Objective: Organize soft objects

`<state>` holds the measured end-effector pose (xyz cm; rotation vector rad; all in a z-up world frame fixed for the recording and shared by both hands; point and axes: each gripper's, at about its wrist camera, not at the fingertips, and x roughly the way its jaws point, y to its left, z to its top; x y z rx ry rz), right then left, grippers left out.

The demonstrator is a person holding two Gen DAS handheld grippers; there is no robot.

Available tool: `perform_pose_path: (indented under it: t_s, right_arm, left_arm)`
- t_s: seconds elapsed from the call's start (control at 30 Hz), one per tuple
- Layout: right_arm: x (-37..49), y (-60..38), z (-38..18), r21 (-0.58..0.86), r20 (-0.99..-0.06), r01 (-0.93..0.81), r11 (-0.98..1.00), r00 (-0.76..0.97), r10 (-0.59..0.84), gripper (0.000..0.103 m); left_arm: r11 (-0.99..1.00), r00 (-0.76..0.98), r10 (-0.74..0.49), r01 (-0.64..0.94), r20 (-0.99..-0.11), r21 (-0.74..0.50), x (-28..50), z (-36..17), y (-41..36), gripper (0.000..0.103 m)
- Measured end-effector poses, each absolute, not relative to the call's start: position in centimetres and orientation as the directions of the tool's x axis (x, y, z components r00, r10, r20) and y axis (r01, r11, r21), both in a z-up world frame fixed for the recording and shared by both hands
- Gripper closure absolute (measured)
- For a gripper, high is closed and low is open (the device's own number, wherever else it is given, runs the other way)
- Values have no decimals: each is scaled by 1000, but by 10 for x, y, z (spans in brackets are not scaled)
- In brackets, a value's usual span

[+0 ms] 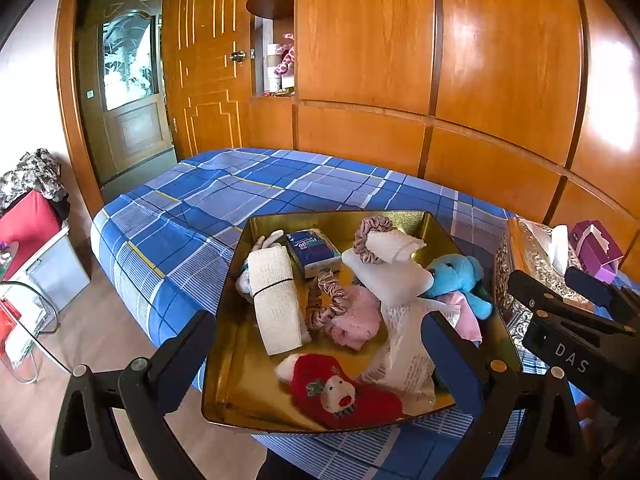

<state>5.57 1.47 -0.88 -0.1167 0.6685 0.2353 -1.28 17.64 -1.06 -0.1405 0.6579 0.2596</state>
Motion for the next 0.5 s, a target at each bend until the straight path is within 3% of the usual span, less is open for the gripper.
perform_pose_path:
  t_s: [0.5]
  right_arm:
    - [56, 14, -10, -29, -630, -253, 967, 756, 179, 25]
  left_arm:
    - [959, 760, 192, -279, -621, -45, -12, -11, 175, 0]
